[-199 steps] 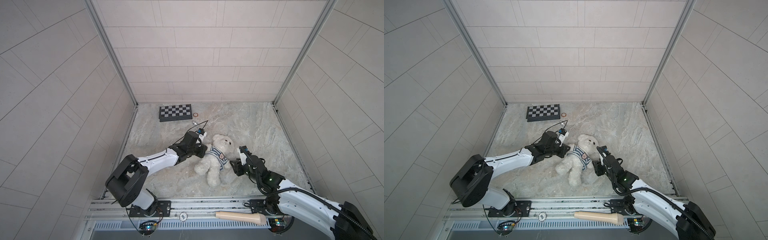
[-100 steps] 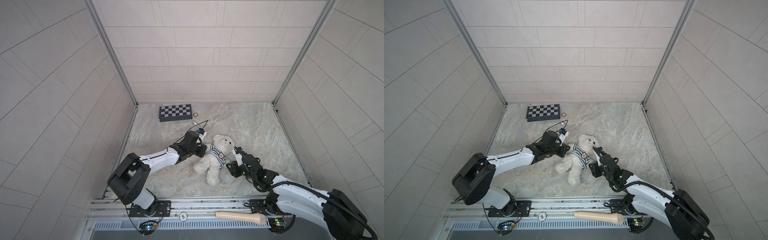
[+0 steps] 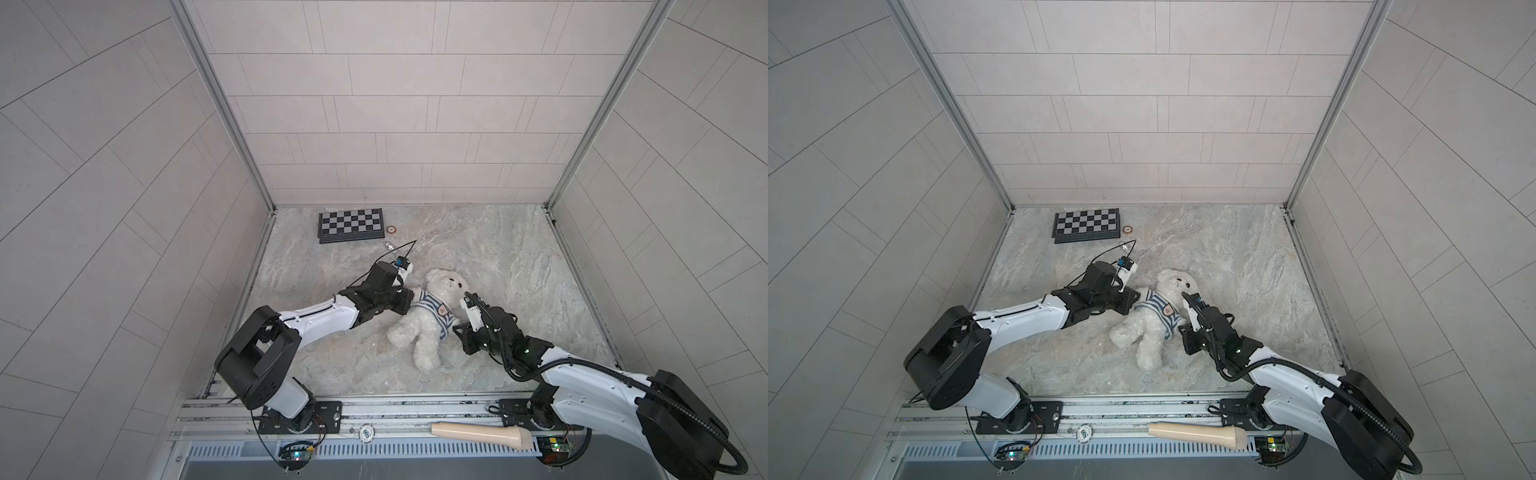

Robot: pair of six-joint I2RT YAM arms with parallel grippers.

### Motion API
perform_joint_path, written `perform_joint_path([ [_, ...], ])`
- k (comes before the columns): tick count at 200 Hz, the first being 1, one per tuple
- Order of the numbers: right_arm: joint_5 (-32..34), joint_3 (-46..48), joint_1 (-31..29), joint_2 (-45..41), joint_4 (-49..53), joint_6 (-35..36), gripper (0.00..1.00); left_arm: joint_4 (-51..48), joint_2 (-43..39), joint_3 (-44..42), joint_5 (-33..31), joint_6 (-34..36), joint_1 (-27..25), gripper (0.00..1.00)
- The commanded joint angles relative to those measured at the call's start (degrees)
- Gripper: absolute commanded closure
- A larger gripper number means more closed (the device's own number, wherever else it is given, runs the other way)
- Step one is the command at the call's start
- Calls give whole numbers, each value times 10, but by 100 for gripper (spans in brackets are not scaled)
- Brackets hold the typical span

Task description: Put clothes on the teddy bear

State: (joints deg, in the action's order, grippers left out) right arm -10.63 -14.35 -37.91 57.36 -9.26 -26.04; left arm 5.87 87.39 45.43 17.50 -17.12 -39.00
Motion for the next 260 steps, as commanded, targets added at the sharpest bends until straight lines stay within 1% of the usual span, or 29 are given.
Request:
perform_joint_path([
  [1,-14,-11,-4,-18,-15,23,97,2,-25,-4,-2,-8,2,99],
  [11,-14,-10,-11,-29,-22,36,99,-4,-37,-7,-5,-11,2,90],
  [29,-16,-7,-26,-42,-40,58,100,-38,-60,-9,-17,-13,3,70],
  [40,-22,-10,-30,-40,-45,69,100,-57,-78,-12,-24,-17,4,52],
  [53,-28,-16,-33,-32,-50,76,100,-76,-107,-20,-30,-25,4,29],
  [62,-31,-17,-39,-27,-61,80,100,-88,-127,-24,-28,-32,4,16],
  [74,-29,-17,-49,-20,-79,82,100,-105,-151,-28,-20,-40,2,7],
  [88,-28,-22,-61,-8,-91,87,100,-133,-174,-26,-26,-44,-14,1],
  [110,-27,-25,-83,14,-117,94,100,-176,-170,-9,-50,-48,-53,0],
  [124,-27,-23,-92,25,-134,94,100,-183,-154,-6,-65,-56,-72,1],
  [142,-22,-17,-101,31,-154,89,100,-161,-123,-14,-70,-79,-74,9],
  [162,-22,-14,-105,32,-157,85,100,-140,-86,-16,-77,-88,-80,14],
  [196,-4,-2,-107,8,-122,71,100,-110,-48,-32,-74,-101,-82,31],
  [205,3,2,-107,-3,-105,65,95,-99,-44,-40,-72,-107,-83,35],
  [224,15,3,-106,-26,-57,49,79,-60,-35,-61,-55,-124,-83,45],
  [233,17,0,-106,-37,-31,43,73,-45,-29,-67,-50,-130,-84,48],
  [245,19,-6,-106,-58,-1,35,68,-35,-21,-72,-49,-133,-86,52],
  [260,32,-21,-106,-83,38,29,64,-21,-15,-78,-48,-138,-88,54],
])
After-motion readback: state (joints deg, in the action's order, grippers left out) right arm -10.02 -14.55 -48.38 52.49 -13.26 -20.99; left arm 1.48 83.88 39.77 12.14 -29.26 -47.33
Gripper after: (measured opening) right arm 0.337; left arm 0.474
